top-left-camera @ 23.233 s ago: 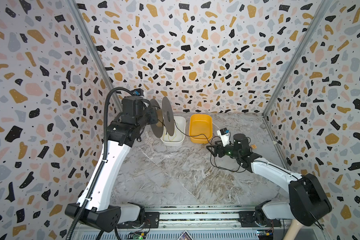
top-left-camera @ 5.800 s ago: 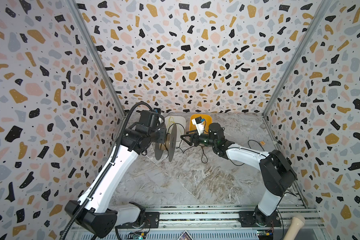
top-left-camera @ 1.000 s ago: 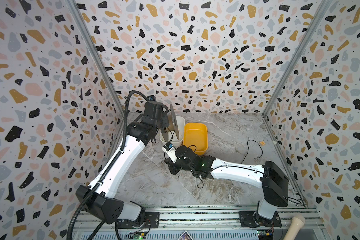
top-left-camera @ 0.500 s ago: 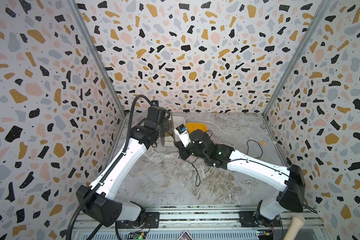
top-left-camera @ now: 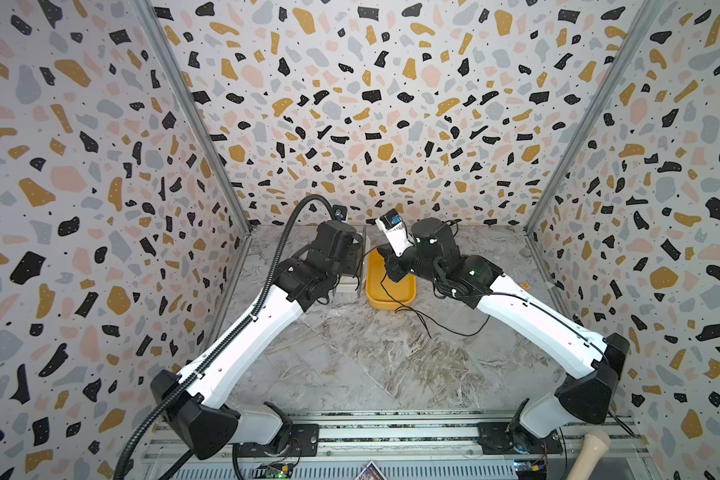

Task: Wrap the cables

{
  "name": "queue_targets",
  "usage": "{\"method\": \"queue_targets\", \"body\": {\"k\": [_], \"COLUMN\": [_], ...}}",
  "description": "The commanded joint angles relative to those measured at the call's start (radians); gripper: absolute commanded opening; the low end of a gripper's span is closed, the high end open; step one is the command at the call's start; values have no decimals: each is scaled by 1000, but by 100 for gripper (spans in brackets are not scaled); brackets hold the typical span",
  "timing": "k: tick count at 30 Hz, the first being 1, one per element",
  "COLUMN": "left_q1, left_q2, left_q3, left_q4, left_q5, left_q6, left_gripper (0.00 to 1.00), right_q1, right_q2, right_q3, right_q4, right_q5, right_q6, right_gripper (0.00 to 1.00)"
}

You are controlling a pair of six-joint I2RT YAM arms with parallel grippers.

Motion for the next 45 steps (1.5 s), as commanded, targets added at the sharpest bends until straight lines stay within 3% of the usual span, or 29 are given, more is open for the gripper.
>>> {"method": "queue_targets", "body": {"k": [1, 10, 20, 26, 33, 40, 45], "left_q1": [-9, -51, -66, -77, -78, -81, -81], "left_q2": [-51, -109, -135, -150, -133, -114, -114], "left_q3": [-15, -108, -123, -125, -110, -82, -71], "left_q4": [-69, -58, -65, -72, -69, -71, -77], "left_q5": [-84, -86, 16, 39, 42, 60, 60], "left_q6": [107, 171, 228, 237, 243, 239, 232], "left_gripper": [0, 0, 0, 0, 0, 0, 0], "right_q1": [-112, -194, -260, -282, -280, -279, -277], "right_q2": [-5, 66, 128, 109, 77, 65, 77], "right_q3": [86, 155, 133, 27, -74, -161, -184], "right_q4": [7, -17, 18, 98, 217, 329, 352], "right_q5": [92, 14, 63, 3, 20, -30, -62], "right_q6": [-27, -31, 20, 14, -36, -74, -75], "right_gripper": [0, 0, 0, 1, 3, 14, 15]}}
